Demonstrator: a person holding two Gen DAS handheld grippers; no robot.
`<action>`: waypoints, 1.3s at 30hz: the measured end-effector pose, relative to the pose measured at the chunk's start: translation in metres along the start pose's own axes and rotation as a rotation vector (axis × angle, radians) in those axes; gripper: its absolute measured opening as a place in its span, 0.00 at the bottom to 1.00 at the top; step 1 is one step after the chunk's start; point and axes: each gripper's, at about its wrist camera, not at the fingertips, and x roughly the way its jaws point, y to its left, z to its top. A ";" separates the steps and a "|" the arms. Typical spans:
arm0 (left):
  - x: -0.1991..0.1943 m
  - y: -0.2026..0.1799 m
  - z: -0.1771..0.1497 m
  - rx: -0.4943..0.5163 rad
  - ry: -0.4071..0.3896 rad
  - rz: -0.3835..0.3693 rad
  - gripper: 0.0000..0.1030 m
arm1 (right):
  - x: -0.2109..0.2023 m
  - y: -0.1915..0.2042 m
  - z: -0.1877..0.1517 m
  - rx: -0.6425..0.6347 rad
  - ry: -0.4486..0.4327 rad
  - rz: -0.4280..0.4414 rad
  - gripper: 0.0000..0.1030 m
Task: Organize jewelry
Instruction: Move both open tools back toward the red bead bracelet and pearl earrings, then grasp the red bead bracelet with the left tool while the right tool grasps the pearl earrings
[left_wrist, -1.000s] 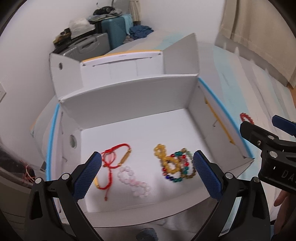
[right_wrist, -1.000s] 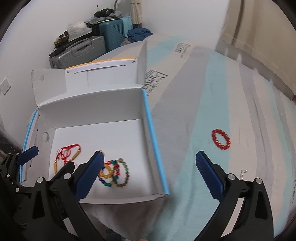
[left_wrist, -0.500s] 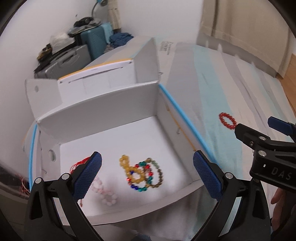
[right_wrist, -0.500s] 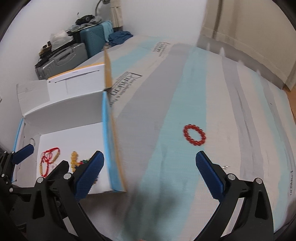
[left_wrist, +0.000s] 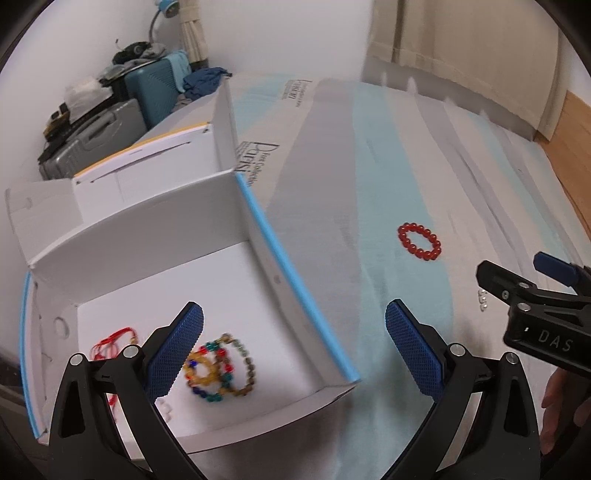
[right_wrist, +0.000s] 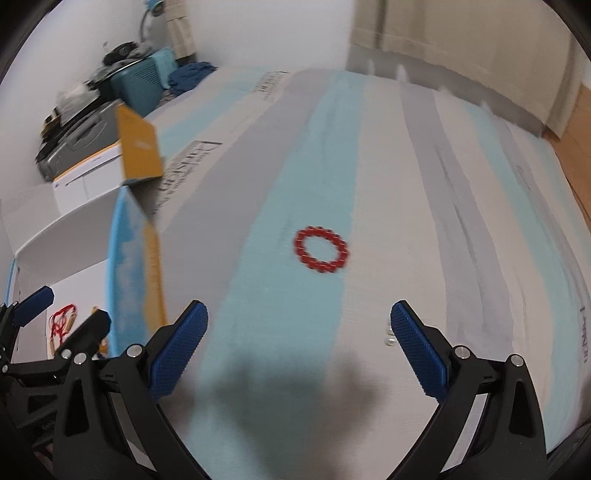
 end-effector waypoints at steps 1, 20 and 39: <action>0.003 -0.004 0.002 0.002 0.001 -0.002 0.94 | 0.002 -0.010 0.000 0.014 0.001 -0.006 0.93; 0.090 -0.105 0.039 0.054 0.058 -0.049 0.94 | 0.056 -0.122 -0.026 0.148 0.083 -0.049 0.93; 0.195 -0.151 0.054 0.072 0.166 -0.076 0.94 | 0.123 -0.121 -0.037 0.109 0.241 -0.015 0.74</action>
